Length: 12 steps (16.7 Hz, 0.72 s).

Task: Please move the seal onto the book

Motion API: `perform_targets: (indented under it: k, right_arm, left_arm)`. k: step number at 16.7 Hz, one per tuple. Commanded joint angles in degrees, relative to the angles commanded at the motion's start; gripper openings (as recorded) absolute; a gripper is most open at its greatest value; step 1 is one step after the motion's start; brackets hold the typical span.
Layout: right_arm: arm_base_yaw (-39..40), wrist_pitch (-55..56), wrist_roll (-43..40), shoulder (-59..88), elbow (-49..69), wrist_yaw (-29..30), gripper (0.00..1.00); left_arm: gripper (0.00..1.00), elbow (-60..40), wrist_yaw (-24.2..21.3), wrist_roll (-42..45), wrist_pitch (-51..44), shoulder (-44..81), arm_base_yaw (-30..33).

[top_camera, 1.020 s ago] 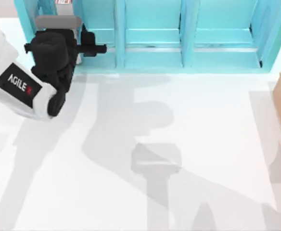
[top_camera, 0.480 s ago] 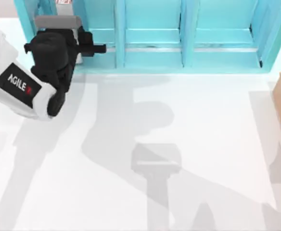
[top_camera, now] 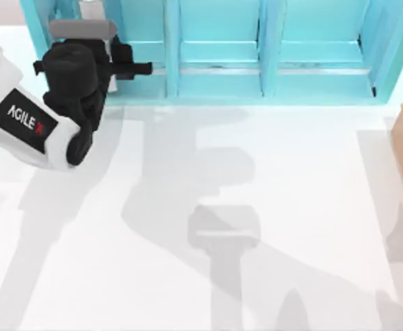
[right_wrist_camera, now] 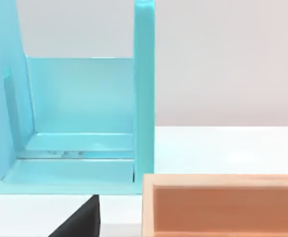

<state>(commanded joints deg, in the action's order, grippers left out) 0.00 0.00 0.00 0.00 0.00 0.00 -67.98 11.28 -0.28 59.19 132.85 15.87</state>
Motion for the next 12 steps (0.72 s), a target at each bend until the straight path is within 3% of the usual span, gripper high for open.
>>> perform_targets:
  k: [5,12]
  right_arm:
    - [0.0,0.0,0.0,0.0,0.0,0.0,1.0]
    - [0.0,0.0,0.0,0.0,0.0,0.0,1.0]
  left_arm:
    - [0.0,6.3,2.8,-0.5,-9.0,-14.6,2.4]
    - [0.0,19.3,8.4,-0.8,-27.5,-48.0,7.5]
